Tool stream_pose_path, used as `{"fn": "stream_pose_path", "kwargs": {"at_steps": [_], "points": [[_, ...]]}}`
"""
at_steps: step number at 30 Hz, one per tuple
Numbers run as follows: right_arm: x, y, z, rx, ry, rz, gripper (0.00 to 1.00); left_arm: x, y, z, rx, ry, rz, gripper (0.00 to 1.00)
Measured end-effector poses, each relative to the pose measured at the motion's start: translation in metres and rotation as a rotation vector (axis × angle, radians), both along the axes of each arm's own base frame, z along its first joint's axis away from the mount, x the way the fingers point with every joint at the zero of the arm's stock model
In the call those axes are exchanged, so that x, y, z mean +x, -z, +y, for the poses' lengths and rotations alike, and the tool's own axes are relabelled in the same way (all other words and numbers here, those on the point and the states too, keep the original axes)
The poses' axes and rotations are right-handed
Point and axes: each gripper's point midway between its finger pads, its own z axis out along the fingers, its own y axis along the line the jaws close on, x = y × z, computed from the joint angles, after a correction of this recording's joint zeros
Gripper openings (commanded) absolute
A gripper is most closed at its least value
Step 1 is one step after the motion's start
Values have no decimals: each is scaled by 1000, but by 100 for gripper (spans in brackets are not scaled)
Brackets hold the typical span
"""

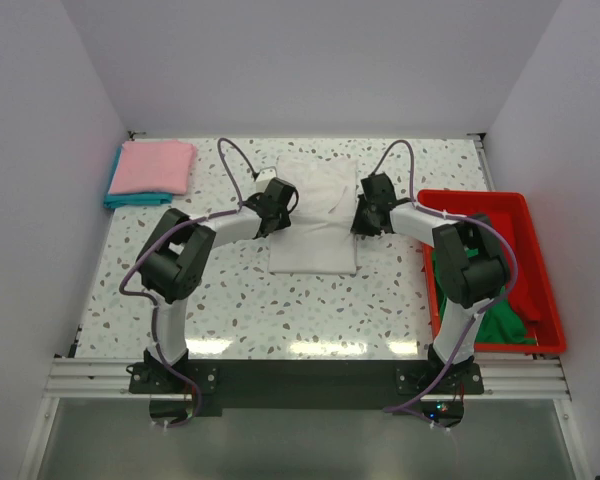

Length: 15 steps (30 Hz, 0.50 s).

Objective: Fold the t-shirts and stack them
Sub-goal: Fold the tshirt

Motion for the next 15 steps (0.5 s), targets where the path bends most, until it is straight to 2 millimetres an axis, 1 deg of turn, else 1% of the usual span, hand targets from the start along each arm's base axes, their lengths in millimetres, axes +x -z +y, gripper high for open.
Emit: {"fn": "stream_pose_path", "kwargs": {"at_steps": [2, 3, 6, 9, 10, 13, 15], "points": [[0, 1, -3, 1, 11, 1, 14, -3, 0, 4, 0, -4, 2, 41], [-1, 1, -4, 0, 15, -1, 10, -5, 0, 5, 0, -5, 4, 41], [-3, 2, -7, -1, 21, -2, 6, -10, 0, 10, 1, -6, 10, 41], [-5, 1, -7, -1, 20, -1, 13, -15, -1, 11, -5, 2, 16, 42], [-6, 0, -8, -3, 19, 0, 23, -17, -1, 11, -8, 9, 21, 46], [-11, -2, -12, -14, 21, 3, 38, -28, -2, 17, 2, 33, 37, 52], [-16, -7, -15, -24, 15, 6, 39, -33, -7, 20, 10, 49, 42, 53]]}}
